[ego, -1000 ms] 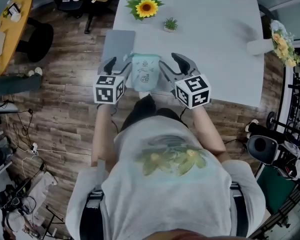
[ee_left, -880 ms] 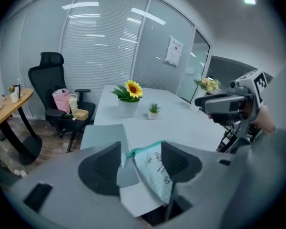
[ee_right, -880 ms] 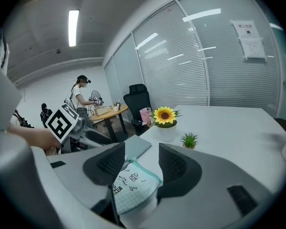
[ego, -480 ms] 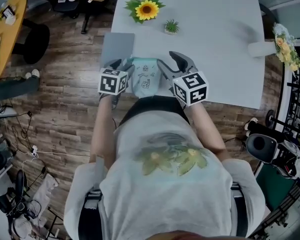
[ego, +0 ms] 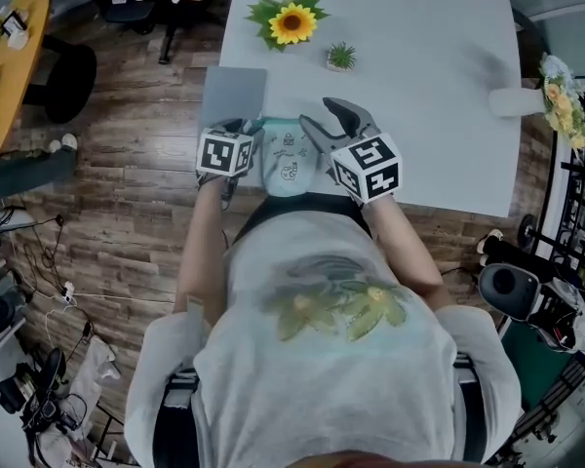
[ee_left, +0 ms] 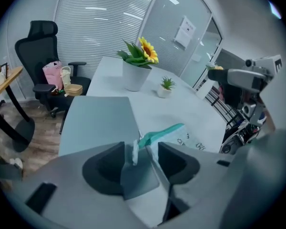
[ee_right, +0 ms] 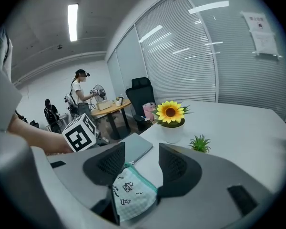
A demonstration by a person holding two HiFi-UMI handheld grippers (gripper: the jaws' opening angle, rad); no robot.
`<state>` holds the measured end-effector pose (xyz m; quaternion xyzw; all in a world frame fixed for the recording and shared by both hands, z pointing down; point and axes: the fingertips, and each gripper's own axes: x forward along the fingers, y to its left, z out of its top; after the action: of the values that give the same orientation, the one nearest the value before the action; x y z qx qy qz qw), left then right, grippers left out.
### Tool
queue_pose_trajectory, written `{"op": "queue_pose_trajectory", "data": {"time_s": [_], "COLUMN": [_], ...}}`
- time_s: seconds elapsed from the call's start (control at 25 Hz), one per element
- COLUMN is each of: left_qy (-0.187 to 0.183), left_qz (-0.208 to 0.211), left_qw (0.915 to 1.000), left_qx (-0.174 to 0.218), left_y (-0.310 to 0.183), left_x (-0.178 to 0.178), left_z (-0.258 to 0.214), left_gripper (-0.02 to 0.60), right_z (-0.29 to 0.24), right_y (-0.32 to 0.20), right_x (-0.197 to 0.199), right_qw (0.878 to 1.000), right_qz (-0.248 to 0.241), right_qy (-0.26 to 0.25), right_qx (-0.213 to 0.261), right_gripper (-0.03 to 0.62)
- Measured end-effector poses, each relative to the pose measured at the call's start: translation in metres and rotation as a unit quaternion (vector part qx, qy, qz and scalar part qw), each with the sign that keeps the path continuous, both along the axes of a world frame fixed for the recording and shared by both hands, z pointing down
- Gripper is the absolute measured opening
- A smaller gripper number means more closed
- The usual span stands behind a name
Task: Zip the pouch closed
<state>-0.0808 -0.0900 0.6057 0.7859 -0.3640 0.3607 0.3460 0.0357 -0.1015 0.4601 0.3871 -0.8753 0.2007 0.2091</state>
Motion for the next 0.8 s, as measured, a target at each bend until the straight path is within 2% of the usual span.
{"op": "queue_pose_trajectory", "data": {"time_s": [0.04, 0.12, 0.16, 0.4, 0.8], "left_qy": [-0.002, -0.009, -0.011, -0.025, -0.063], "left_qz": [-0.001, -0.003, -0.001, 0.029, 0.096], "left_qw": [1.0, 1.0, 0.9999, 0.9992, 0.9927], "left_qx": [0.0, 0.003, 0.003, -0.002, 0.034], "left_y": [-0.001, -0.003, -0.003, 0.0, -0.004], "left_x": [-0.001, -0.002, -0.002, 0.001, 0.003], "left_z": [0.002, 0.004, 0.006, 0.015, 0.009], "left_gripper": [0.203, 0.09, 0.071, 0.06, 0.029], "right_z": [0.001, 0.004, 0.005, 0.012, 0.037], "right_y": [-0.002, -0.007, -0.01, -0.024, -0.045], "right_x": [-0.002, -0.006, -0.008, -0.016, -0.031], "right_qw": [1.0, 1.0, 1.0, 1.0, 0.996], "right_qz": [-0.003, -0.009, -0.012, -0.028, -0.076], "right_qy": [0.001, 0.002, 0.003, 0.01, 0.043], "right_qx": [-0.001, -0.003, -0.004, -0.005, -0.006], "right_gripper": [0.215, 0.216, 0.215, 0.215, 0.215]}}
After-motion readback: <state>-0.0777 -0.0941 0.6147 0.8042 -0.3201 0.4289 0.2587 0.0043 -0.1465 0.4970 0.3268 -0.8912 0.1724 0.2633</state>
